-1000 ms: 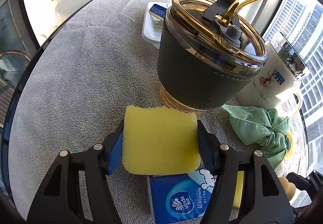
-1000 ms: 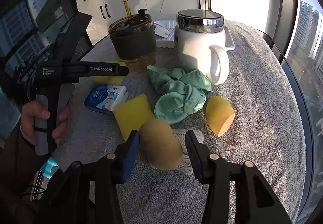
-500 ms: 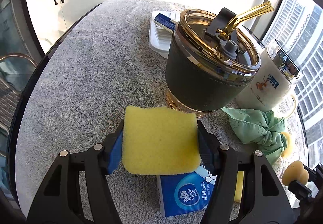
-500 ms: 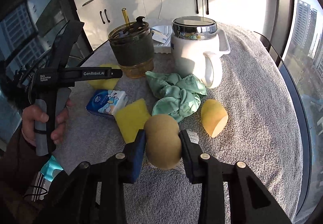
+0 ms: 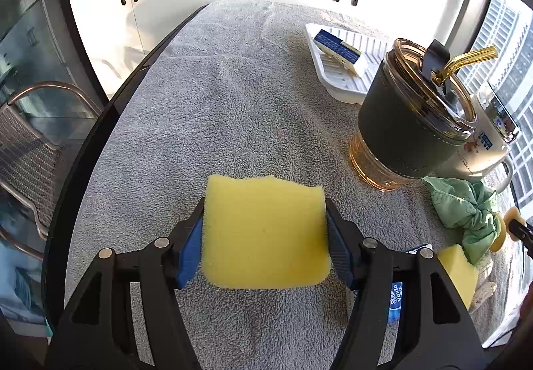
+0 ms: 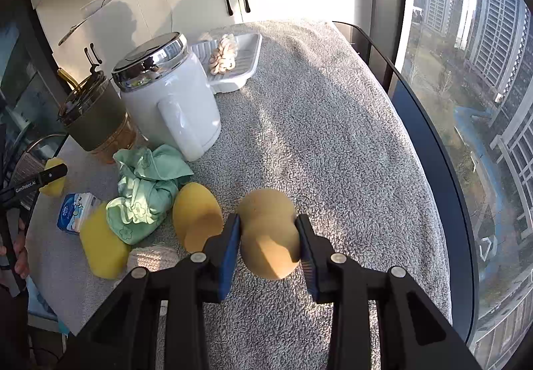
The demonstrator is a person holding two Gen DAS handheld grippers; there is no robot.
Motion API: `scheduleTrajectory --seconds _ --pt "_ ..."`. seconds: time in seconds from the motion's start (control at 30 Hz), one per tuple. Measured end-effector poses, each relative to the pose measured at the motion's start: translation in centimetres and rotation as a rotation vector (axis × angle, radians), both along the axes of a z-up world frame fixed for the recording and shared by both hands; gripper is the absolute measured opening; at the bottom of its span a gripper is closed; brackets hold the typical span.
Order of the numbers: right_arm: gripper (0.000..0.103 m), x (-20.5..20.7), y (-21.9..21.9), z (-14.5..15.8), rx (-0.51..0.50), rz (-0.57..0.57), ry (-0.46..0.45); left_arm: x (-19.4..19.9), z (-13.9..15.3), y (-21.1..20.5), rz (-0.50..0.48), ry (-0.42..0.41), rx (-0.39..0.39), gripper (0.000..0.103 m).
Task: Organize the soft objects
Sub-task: 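Carry both sponges over the white tray with both tools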
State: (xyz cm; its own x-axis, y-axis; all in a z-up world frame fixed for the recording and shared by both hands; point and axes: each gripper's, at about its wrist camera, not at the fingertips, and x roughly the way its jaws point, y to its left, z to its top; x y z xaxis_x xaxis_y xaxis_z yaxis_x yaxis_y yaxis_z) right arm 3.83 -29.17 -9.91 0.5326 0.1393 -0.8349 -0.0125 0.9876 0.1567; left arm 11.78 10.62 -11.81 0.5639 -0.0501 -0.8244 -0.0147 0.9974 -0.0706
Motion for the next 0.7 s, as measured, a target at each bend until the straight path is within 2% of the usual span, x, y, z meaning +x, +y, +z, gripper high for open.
scheduleTrajectory --seconds 0.3,0.47,0.7 --pt "0.037 5.3 -4.0 -1.0 0.024 -0.082 0.025 3.3 -1.0 2.7 0.050 -0.023 0.035 0.062" --pt "0.036 8.2 -3.7 -0.6 -0.018 -0.082 0.015 6.0 -1.2 4.1 0.061 -0.047 0.044 0.062" --pt "0.036 13.3 -3.3 0.2 -0.042 -0.058 0.000 10.6 0.5 4.2 0.022 -0.129 0.102 0.062"
